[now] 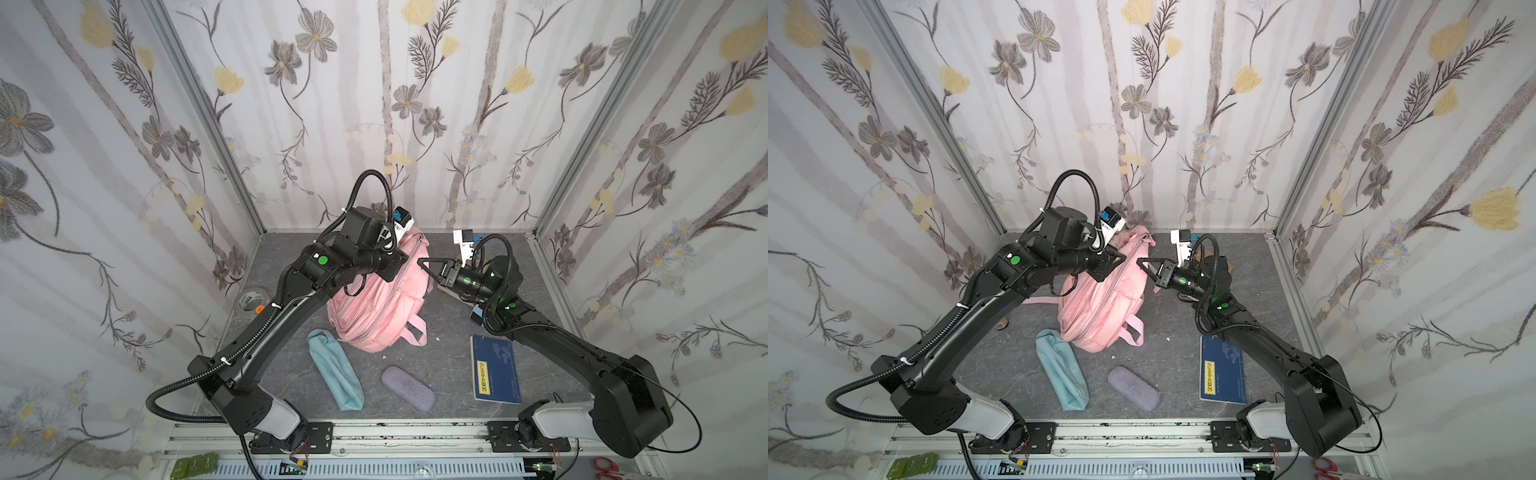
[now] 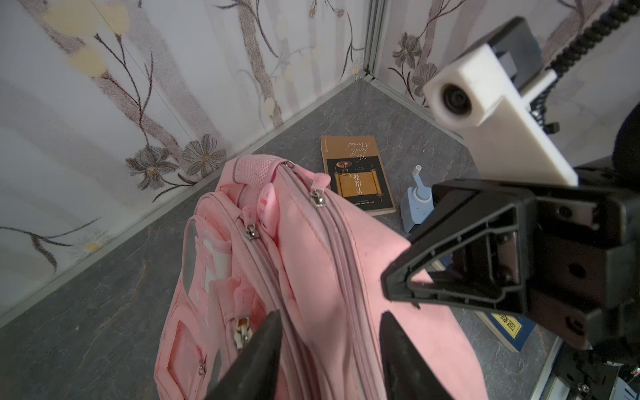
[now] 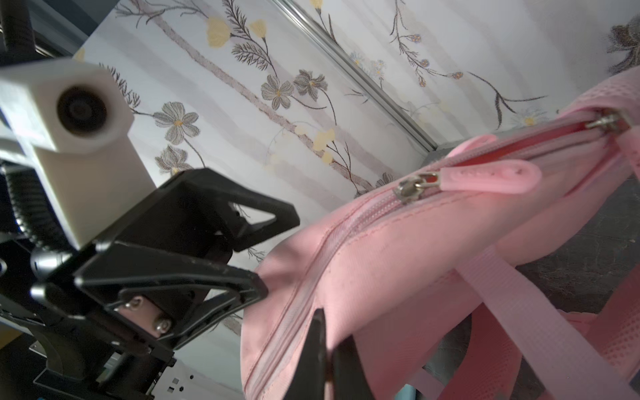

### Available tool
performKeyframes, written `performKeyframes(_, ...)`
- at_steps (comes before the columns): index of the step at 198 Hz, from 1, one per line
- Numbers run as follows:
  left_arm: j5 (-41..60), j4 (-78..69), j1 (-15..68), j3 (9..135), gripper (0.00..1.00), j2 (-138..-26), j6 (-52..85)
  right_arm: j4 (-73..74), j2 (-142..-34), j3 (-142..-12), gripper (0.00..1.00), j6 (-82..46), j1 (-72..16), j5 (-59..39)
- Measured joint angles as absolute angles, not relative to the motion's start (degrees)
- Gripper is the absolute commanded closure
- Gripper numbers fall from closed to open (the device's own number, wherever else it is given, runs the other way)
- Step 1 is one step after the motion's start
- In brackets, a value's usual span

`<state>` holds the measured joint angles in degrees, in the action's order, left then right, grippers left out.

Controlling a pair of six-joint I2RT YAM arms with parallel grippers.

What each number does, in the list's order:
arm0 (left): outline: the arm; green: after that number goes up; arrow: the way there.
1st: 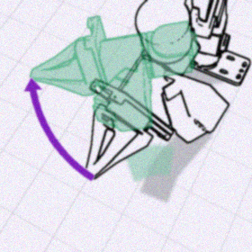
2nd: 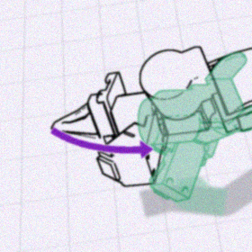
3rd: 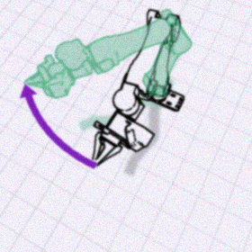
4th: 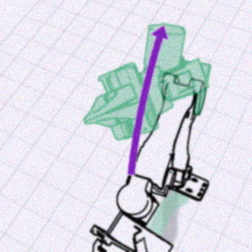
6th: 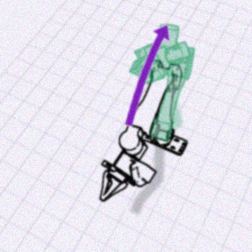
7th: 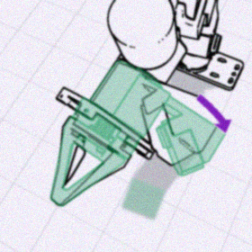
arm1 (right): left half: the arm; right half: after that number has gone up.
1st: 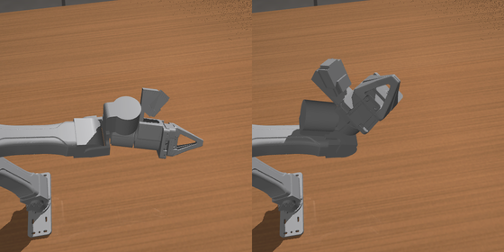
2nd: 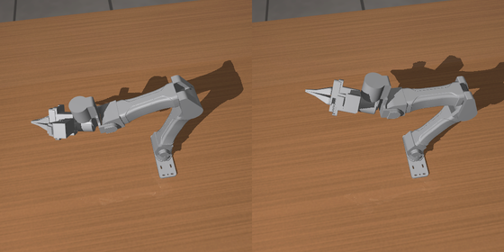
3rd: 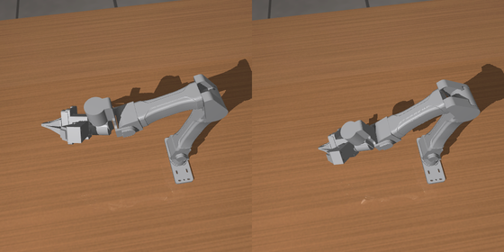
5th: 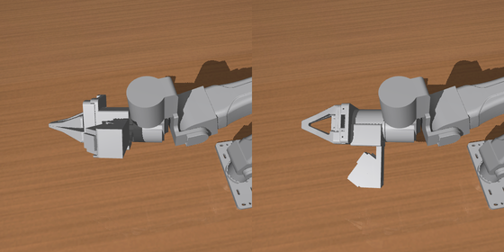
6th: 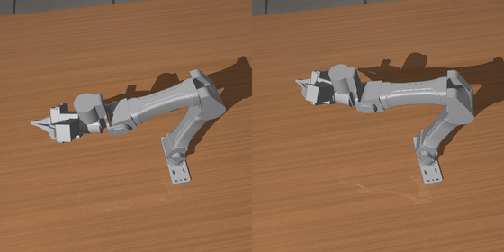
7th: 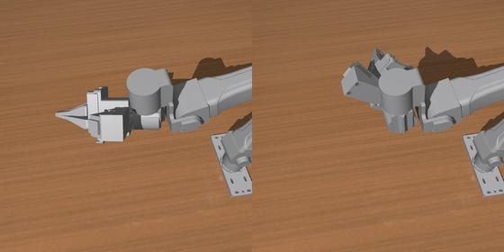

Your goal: Pack the student bag

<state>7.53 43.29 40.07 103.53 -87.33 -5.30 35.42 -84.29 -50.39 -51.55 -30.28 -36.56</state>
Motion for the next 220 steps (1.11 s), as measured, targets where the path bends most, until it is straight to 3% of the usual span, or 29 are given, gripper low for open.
performKeyframes(25, 7.4, 44.0, 40.1, 107.0, 0.50, -90.2, -1.1, 32.7, -83.3, -51.3, 1.00, -46.0, -31.9, -34.3)
performKeyframes(72, 6.6, 52.3, 40.1, 114.8, 0.61, -95.7, 5.1, 29.9, -81.9, -50.6, 1.00, -40.8, -33.5, -29.6)
performKeyframes(104, 6.1, 56.2, 40.1, 114.3, 0.57, -95.1, 7.6, 28.7, -81.3, -50.3, 1.00, -38.9, -33.7, -27.6)
performKeyframes(121, 6.5, 57.5, 40.1, 113.0, 0.60, -94.4, 8.4, 28.5, -81.3, -50.3, 1.00, -38.5, -33.7, -26.7)
performKeyframes(154, 7.6, 58.4, 40.1, 111.8, 0.80, -94.2, 8.6, 28.1, -81.3, -50.3, 1.00, -37.8, -33.8, -26.5)
performKeyframes(169, 7.8, 58.4, 40.1, 111.8, 1.00, -94.4, 8.6, 28.1, -81.4, -50.5, 1.00, -37.6, -33.8, -26.4)
performKeyframes(220, 6.2, 56.3, 40.0, 110.7, 1.00, -94.8, 6.8, 26.0, -81.6, -51.1, 1.00, -37.1, -34.0, -24.5)
